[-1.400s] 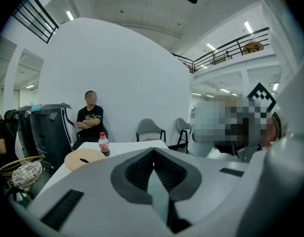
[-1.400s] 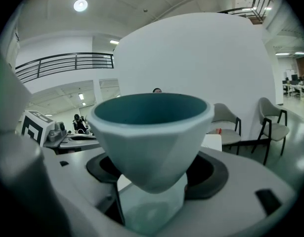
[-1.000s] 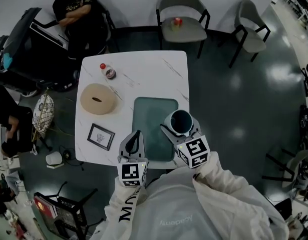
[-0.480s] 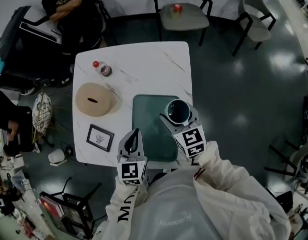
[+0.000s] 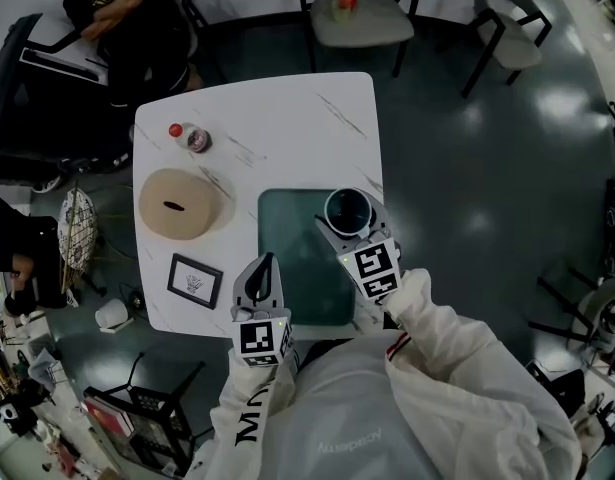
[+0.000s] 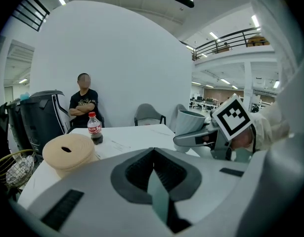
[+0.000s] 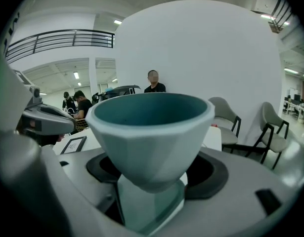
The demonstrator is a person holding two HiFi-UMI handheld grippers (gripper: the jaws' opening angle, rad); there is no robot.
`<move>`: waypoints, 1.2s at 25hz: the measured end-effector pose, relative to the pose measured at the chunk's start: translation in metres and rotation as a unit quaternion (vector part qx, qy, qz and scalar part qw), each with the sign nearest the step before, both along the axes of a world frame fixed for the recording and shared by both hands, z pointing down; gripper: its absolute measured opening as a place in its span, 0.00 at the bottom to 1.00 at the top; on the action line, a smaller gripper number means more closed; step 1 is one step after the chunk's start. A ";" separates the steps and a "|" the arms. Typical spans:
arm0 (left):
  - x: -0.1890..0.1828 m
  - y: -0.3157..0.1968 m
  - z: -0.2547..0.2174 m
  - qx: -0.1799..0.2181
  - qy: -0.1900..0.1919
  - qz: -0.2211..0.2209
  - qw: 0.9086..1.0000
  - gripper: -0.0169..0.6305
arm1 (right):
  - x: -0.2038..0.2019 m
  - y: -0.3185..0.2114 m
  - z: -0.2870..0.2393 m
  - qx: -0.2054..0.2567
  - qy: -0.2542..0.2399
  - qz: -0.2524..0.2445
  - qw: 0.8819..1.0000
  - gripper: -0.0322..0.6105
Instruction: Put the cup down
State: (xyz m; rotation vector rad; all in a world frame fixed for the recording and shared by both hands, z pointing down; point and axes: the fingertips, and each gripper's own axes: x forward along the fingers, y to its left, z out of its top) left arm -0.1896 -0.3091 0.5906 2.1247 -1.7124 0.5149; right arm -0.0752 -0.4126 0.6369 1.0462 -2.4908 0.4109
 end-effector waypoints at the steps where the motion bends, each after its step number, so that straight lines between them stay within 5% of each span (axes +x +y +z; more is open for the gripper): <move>1: 0.000 -0.001 0.002 -0.002 0.000 0.001 1.000 0.04 | 0.000 -0.002 0.005 -0.001 0.004 0.000 1.000 0.61; 30: -0.002 0.001 0.020 -0.030 0.011 0.004 0.999 0.04 | 0.000 -0.003 0.075 -0.027 0.055 -0.002 0.998 0.61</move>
